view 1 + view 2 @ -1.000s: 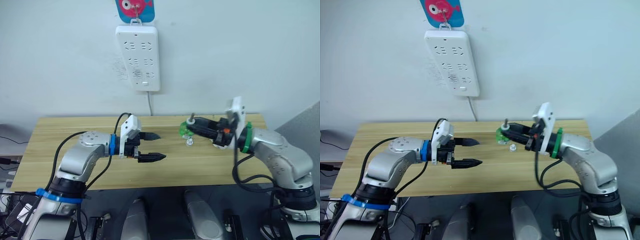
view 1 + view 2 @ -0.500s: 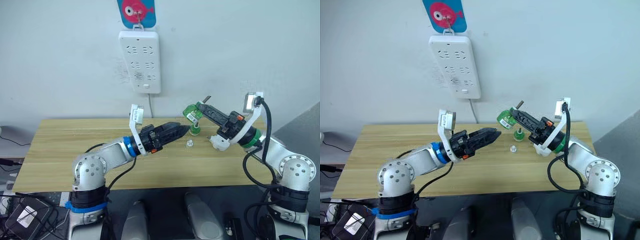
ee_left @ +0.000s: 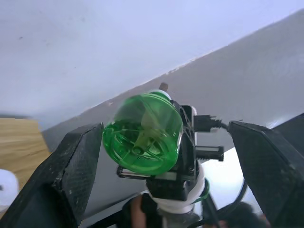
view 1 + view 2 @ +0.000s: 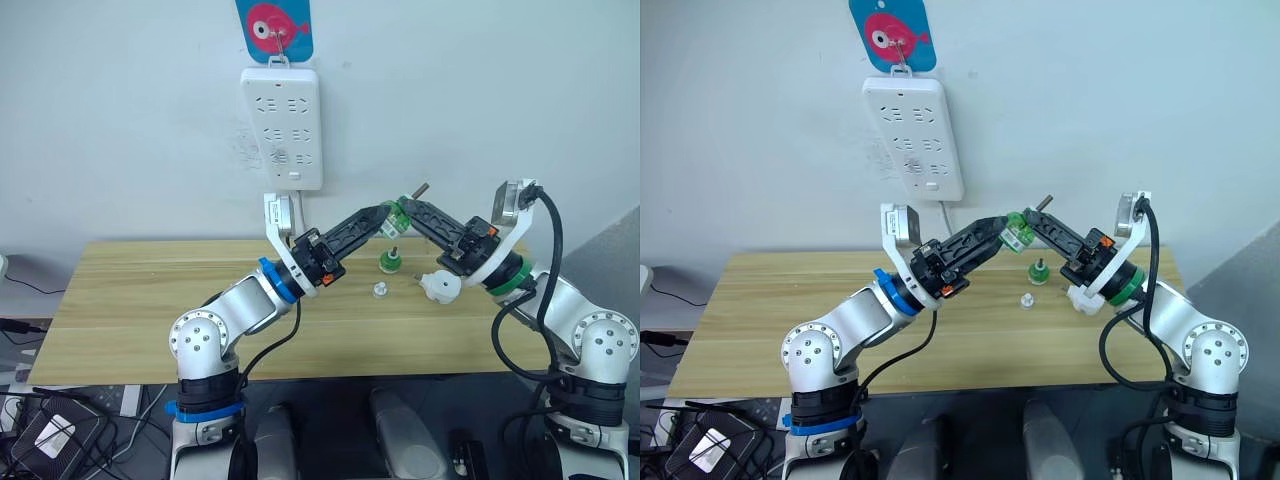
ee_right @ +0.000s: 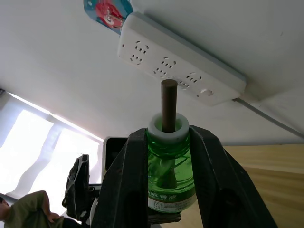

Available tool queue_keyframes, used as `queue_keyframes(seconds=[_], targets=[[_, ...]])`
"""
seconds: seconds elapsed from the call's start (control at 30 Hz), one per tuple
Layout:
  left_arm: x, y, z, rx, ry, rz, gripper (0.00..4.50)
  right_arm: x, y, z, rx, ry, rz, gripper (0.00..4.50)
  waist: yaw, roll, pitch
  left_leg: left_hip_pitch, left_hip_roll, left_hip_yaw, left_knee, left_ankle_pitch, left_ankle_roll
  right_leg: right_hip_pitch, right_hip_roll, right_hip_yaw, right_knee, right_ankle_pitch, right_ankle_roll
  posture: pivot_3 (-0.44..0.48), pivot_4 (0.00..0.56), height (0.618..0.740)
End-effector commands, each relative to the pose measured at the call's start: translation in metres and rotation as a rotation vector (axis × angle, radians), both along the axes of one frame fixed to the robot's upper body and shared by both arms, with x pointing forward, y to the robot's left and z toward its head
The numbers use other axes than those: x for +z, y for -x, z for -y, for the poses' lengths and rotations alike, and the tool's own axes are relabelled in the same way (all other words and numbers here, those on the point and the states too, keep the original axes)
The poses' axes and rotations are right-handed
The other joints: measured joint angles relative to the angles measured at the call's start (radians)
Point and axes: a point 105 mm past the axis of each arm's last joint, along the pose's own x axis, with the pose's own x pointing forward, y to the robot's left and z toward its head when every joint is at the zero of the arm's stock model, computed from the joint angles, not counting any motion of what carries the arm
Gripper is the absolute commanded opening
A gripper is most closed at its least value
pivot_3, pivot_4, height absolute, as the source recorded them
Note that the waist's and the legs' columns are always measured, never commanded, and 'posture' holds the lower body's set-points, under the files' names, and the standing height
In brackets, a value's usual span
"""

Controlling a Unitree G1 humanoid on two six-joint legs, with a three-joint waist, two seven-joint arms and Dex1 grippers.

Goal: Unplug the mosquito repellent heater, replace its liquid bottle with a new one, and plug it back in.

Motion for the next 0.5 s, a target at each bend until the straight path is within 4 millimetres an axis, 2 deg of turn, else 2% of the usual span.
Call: queue_keyframes(seconds=[0.03, 0.33, 0.5], targets=[[0.0093, 0.0086, 0.0082, -0.044, 0.057, 0.003, 4.50, 0.0097, 0.0067, -0.0035, 0.022, -0.024, 0.027, 0.86, 0.000, 0.000, 0.000, 0.000, 0.000, 0.000, 0.000, 0.000, 0.000, 0.000, 0.000, 0.000, 0.000, 0.000, 0.000, -0.256, 0.213, 0.740], [0.0122, 0.0094, 0.0181, -0.071, 0.115, -0.033, 4.50, 0.0143, 0.0118, -0.0083, 0.039, -0.040, 0.024, 0.86, 0.000, 0.000, 0.000, 0.000, 0.000, 0.000, 0.000, 0.000, 0.000, 0.000, 0.000, 0.001, -0.001, 0.000, 0.000, -0.263, 0.212, 0.740], [0.0091, 0.0103, 0.0162, -0.053, 0.130, -0.057, 3.32, 0.0192, 0.0119, -0.0090, 0.034, -0.052, 0.024, 0.86, 0.000, 0.000, -0.001, 0.000, 0.000, 0.001, 0.000, 0.000, 0.000, 0.000, 0.000, 0.001, -0.001, 0.000, 0.000, -0.268, 0.211, 0.740]])
